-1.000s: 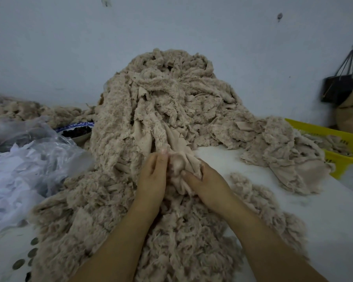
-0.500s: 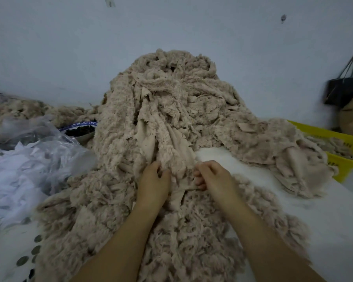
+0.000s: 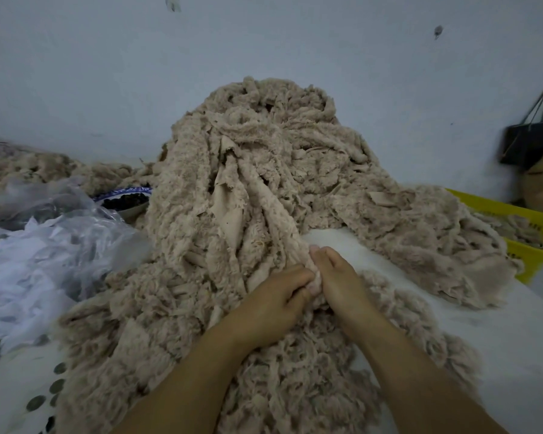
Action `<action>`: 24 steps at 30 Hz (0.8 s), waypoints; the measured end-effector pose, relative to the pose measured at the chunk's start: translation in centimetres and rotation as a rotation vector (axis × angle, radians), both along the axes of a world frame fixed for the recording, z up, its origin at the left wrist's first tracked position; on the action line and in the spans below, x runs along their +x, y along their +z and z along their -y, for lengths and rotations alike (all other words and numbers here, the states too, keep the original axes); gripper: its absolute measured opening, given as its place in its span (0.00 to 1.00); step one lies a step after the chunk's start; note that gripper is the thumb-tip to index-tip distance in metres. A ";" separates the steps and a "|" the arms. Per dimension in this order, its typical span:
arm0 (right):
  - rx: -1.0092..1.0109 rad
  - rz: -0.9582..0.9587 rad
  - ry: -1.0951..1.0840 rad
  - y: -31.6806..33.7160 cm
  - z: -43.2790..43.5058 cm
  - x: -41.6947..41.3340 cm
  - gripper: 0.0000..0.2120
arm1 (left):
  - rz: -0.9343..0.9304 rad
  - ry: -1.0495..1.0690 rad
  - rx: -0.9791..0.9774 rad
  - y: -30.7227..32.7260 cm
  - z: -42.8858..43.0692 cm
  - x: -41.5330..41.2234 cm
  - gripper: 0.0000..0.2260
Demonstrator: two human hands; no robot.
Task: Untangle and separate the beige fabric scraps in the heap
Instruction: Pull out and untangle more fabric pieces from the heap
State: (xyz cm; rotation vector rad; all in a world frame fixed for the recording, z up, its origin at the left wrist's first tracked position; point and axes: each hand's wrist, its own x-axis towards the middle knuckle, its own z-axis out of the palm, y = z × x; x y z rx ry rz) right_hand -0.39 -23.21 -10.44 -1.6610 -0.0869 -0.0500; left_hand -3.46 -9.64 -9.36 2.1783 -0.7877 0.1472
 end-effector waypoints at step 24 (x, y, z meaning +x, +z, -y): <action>0.265 -0.131 0.144 1.3 0.6 -0.8 0.13 | -0.670 0.244 -1.465 0.2 -2.5 2.3 0.09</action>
